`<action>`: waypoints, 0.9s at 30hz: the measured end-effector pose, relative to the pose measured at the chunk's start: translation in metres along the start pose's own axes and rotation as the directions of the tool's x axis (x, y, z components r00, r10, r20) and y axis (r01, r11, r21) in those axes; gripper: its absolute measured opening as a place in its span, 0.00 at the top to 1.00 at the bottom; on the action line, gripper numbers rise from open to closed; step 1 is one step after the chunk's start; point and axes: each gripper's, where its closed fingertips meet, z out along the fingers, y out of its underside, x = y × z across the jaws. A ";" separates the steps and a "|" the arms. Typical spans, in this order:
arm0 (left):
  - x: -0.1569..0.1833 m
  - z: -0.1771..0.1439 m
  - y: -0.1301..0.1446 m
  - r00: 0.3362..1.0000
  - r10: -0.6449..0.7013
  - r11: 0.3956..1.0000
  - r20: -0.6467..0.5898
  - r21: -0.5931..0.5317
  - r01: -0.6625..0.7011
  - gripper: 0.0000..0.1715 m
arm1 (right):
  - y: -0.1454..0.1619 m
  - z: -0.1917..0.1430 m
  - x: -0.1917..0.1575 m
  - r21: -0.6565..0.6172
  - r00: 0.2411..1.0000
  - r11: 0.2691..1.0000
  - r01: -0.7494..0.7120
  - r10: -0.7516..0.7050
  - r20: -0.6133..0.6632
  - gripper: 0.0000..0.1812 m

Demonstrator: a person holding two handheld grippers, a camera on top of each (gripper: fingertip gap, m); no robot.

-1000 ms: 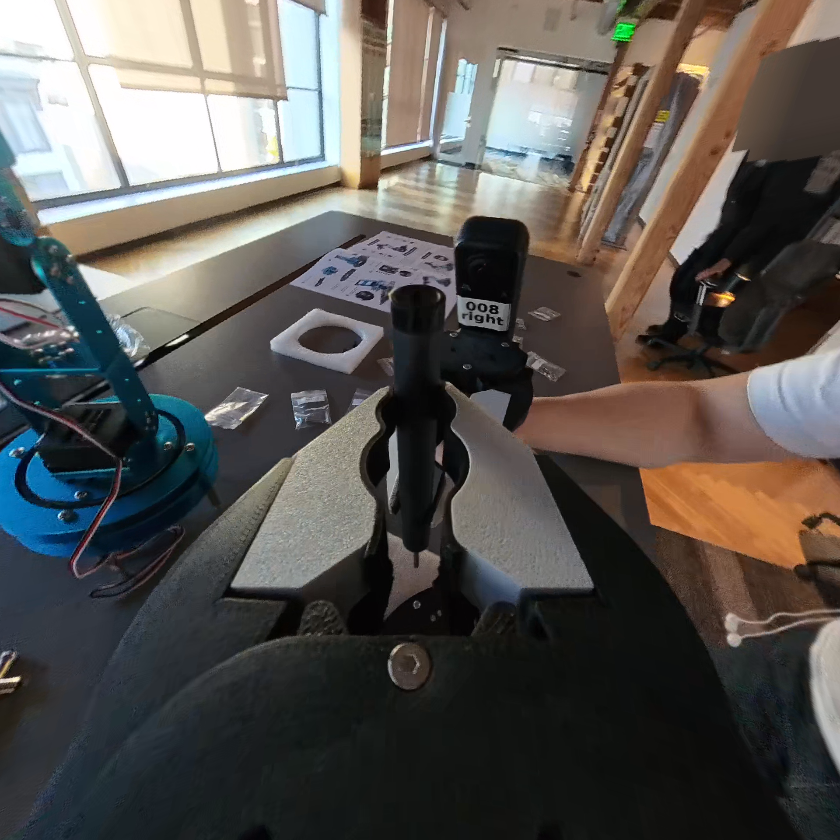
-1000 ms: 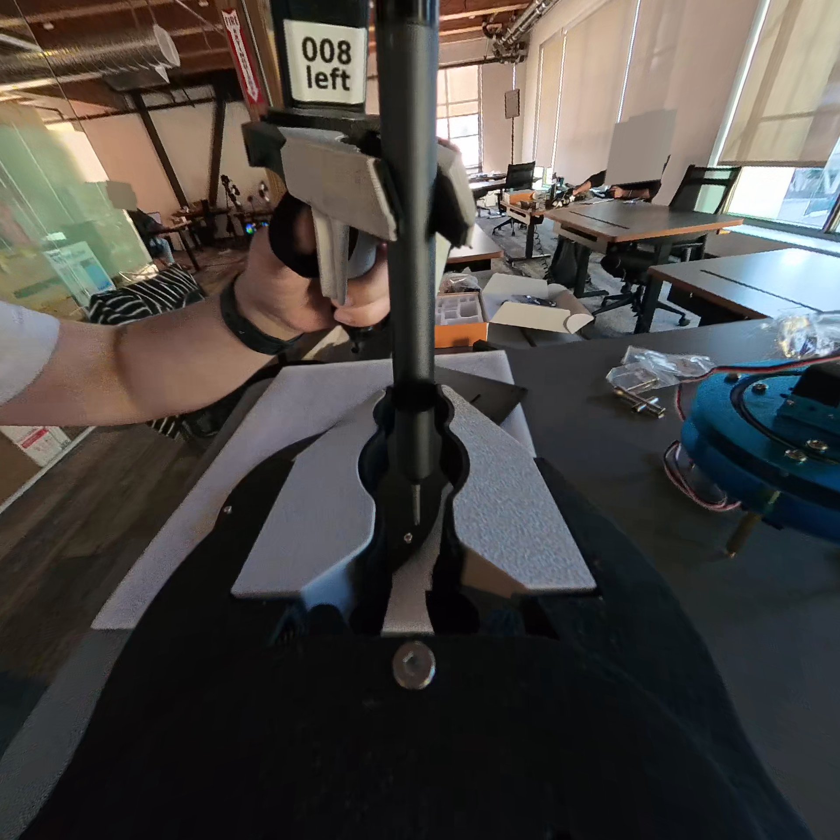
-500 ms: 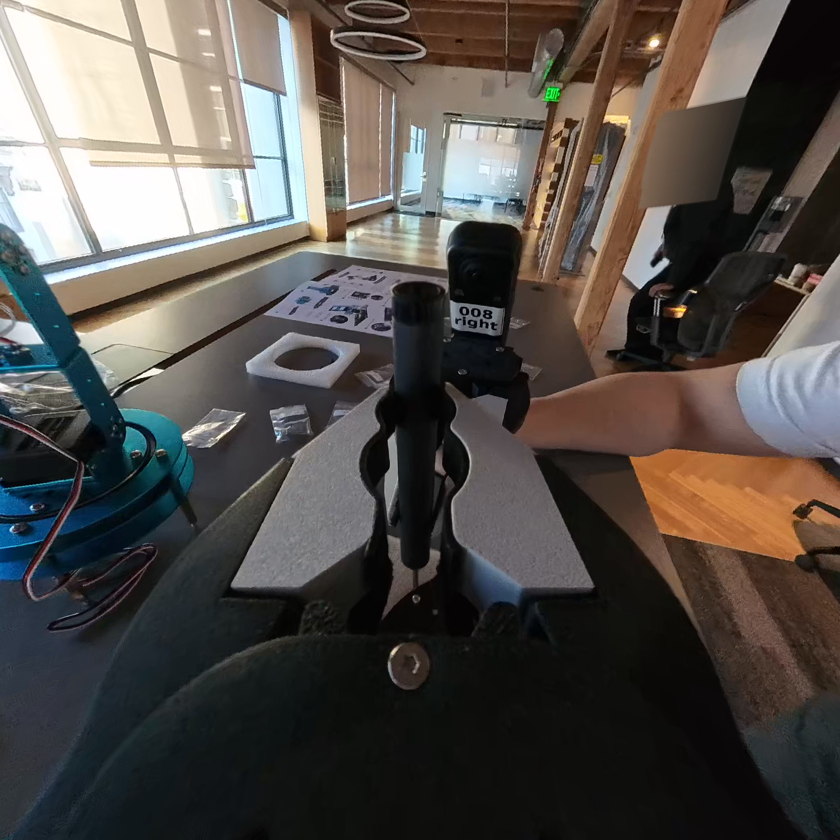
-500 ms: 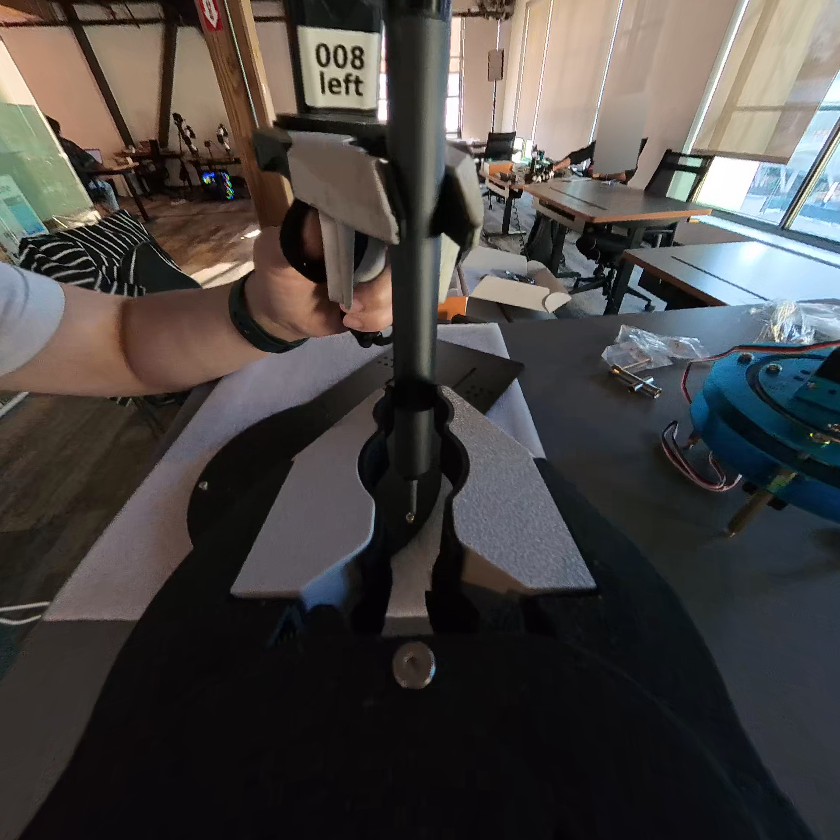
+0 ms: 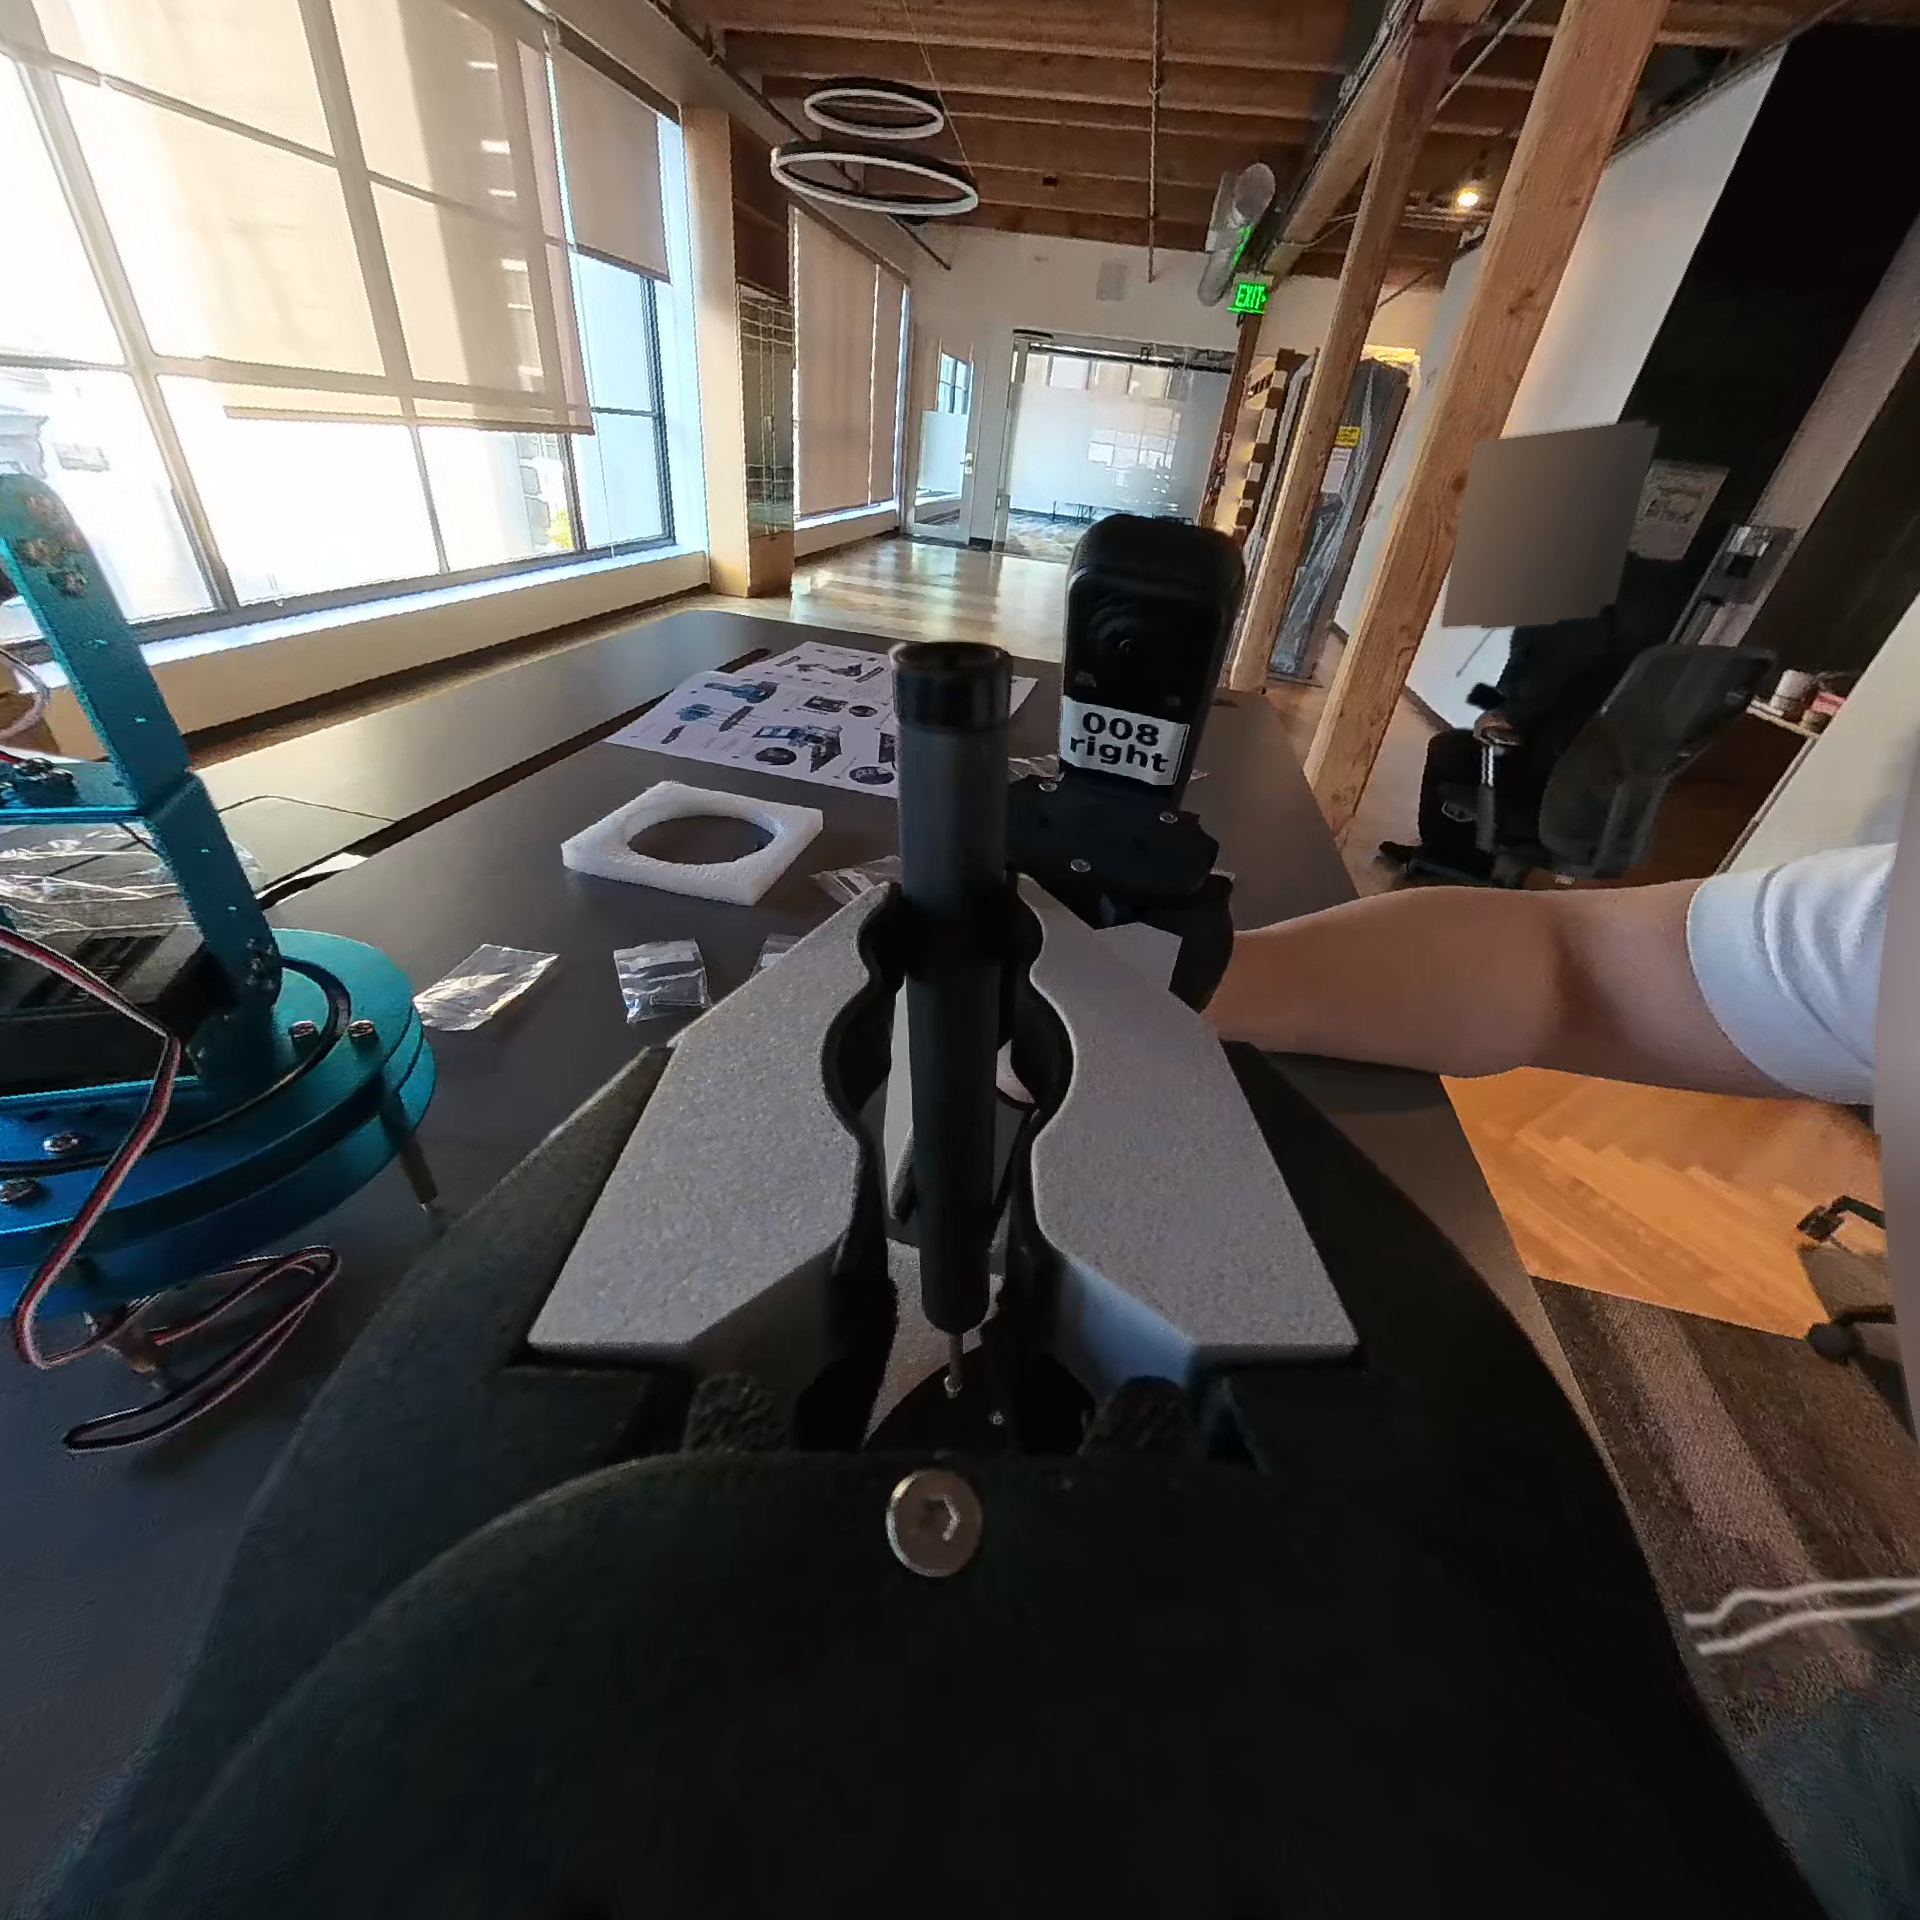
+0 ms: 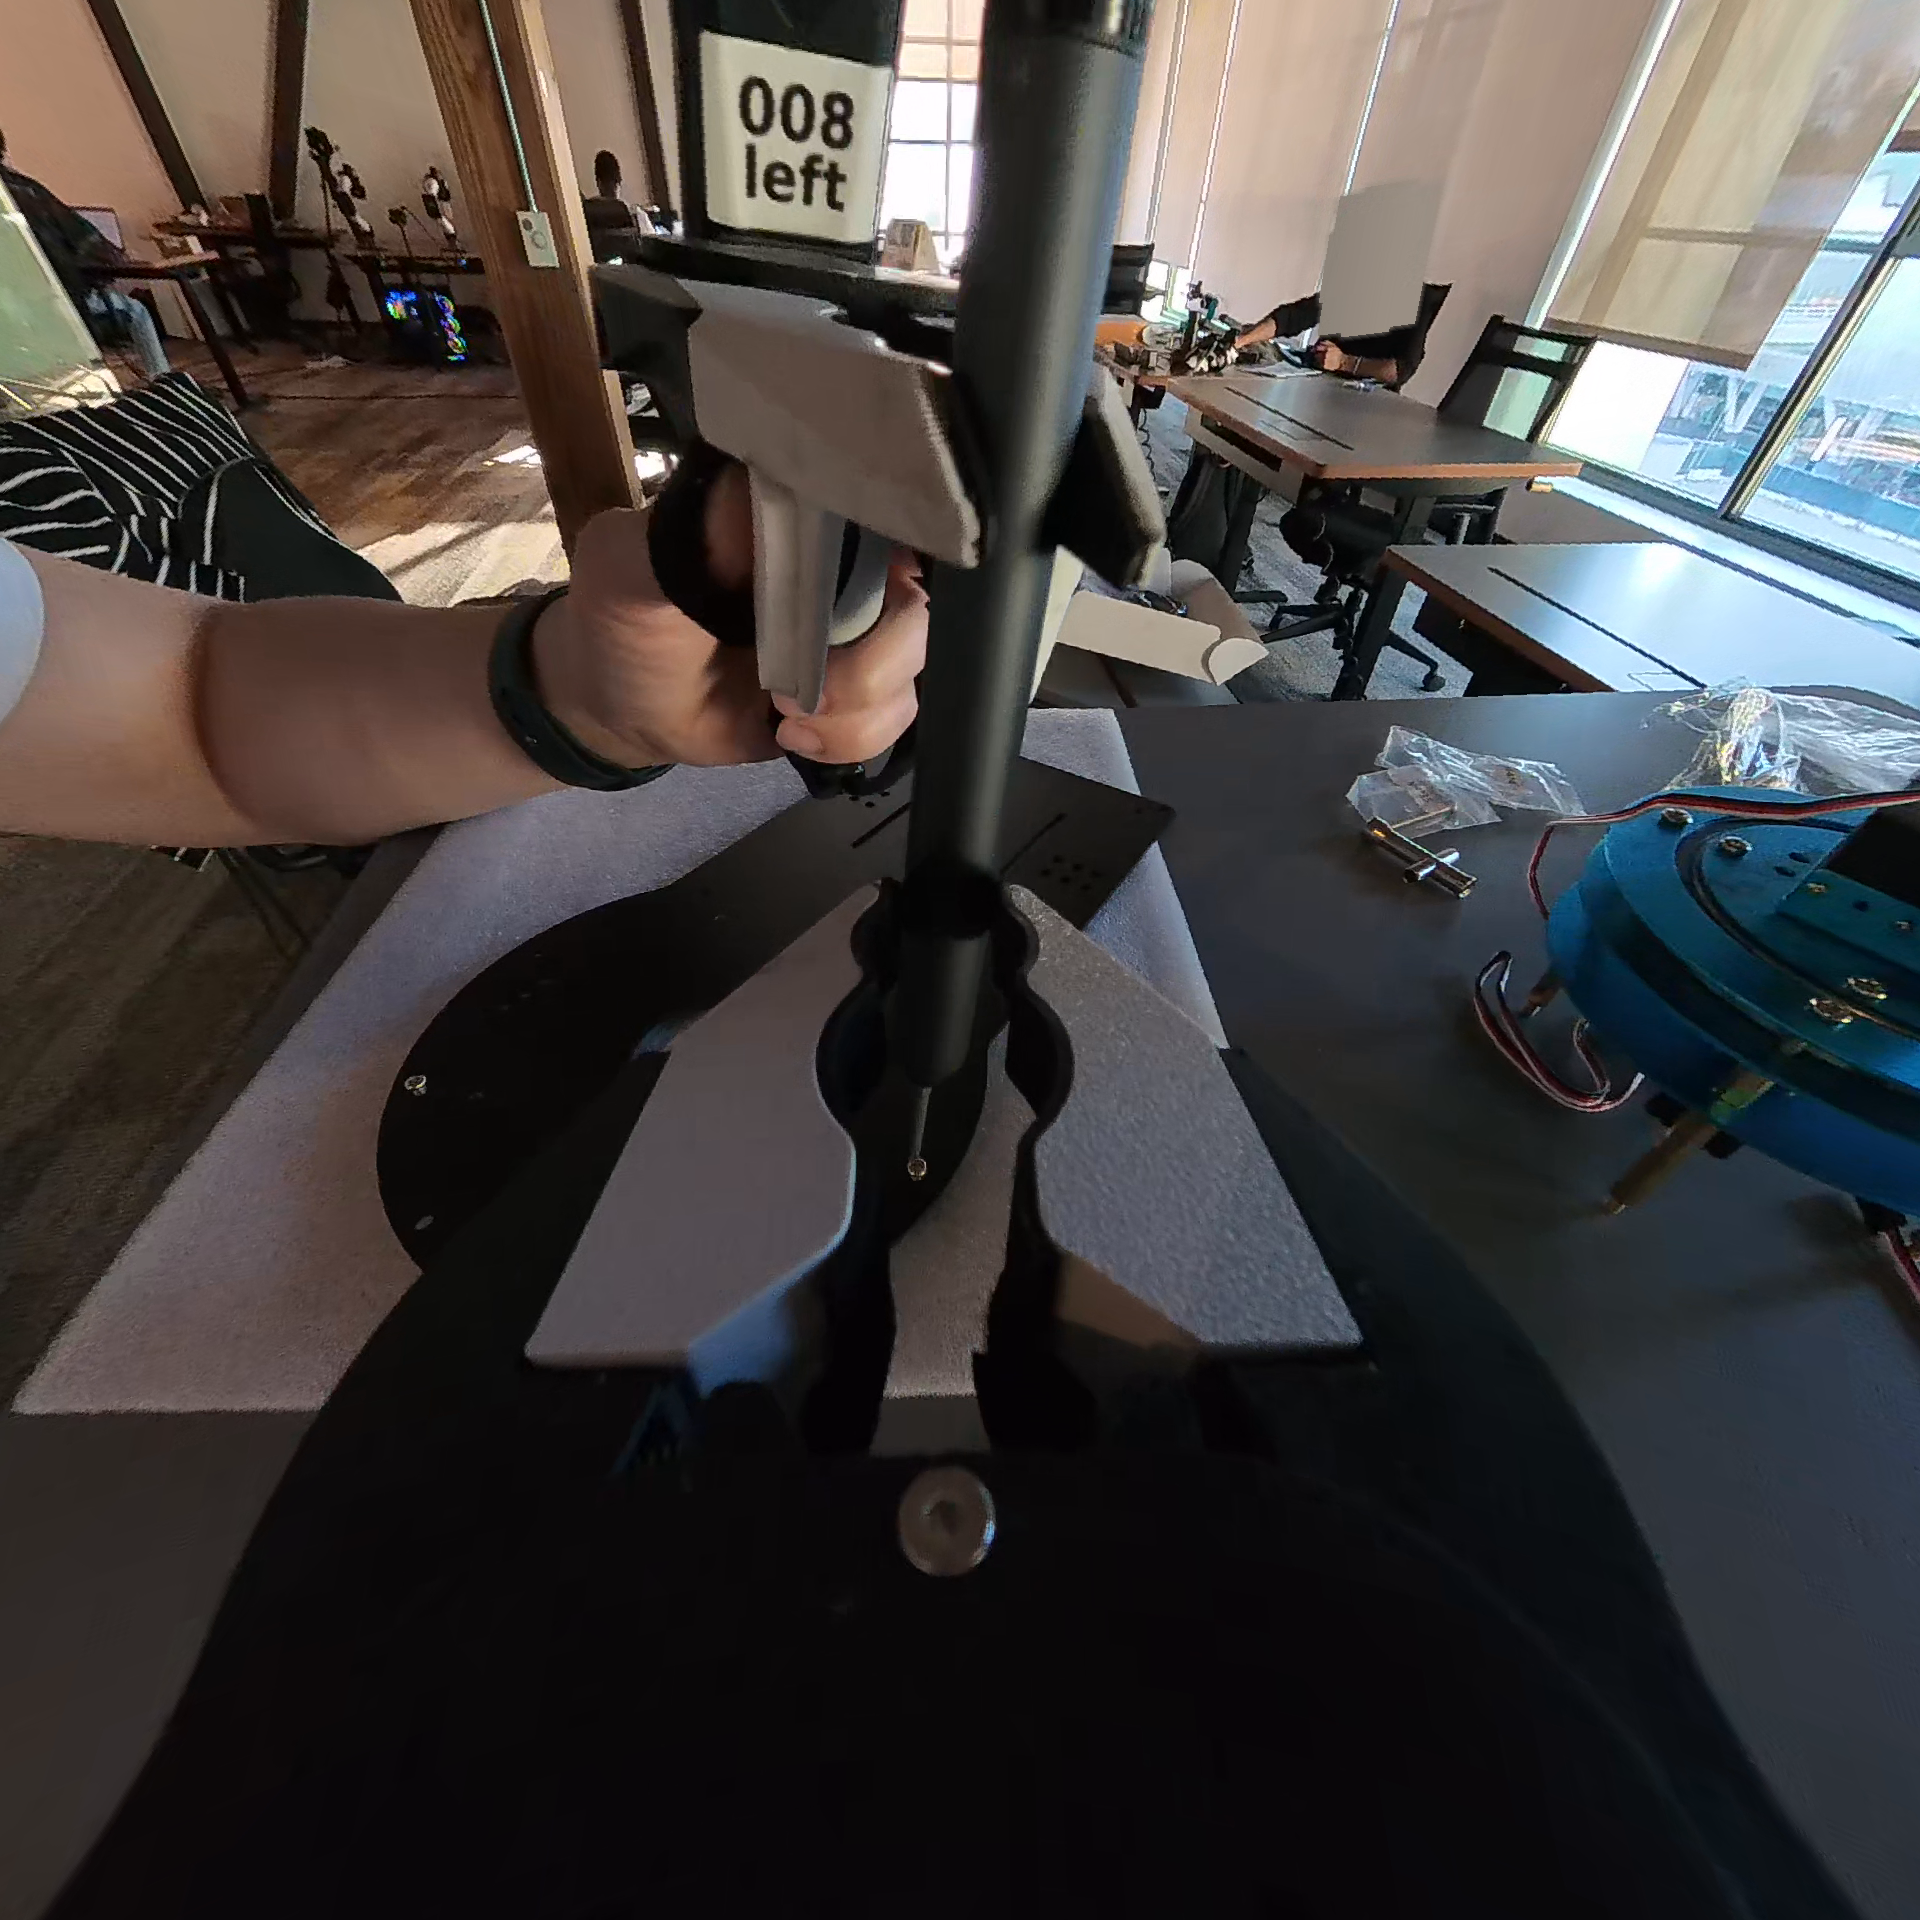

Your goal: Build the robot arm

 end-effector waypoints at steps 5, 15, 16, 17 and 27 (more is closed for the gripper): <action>0.000 -0.001 0.000 1.000 0.016 1.000 0.004 -0.005 -0.016 0.91 | 0.000 0.000 0.001 -0.001 1.000 1.000 -0.001 0.001 -0.002 0.92; 0.000 0.000 0.001 1.000 0.017 1.000 0.007 -0.016 -0.017 0.91 | 0.002 0.000 0.001 -0.006 1.000 1.000 -0.013 0.013 0.003 0.92; -0.001 0.000 0.002 1.000 0.015 1.000 0.006 -0.019 -0.015 0.91 | 0.002 0.000 0.001 -0.009 1.000 1.000 -0.015 0.016 0.004 0.92; -0.001 0.000 0.003 1.000 0.012 1.000 0.005 -0.022 -0.012 0.91 | 0.003 0.000 0.001 -0.013 1.000 1.000 -0.019 0.019 0.006 0.91; -0.001 0.000 0.003 1.000 -0.004 1.000 -0.007 -0.018 0.004 0.91 | 0.002 -0.002 -0.004 0.010 0.994 0.997 -0.073 0.072 0.086 0.87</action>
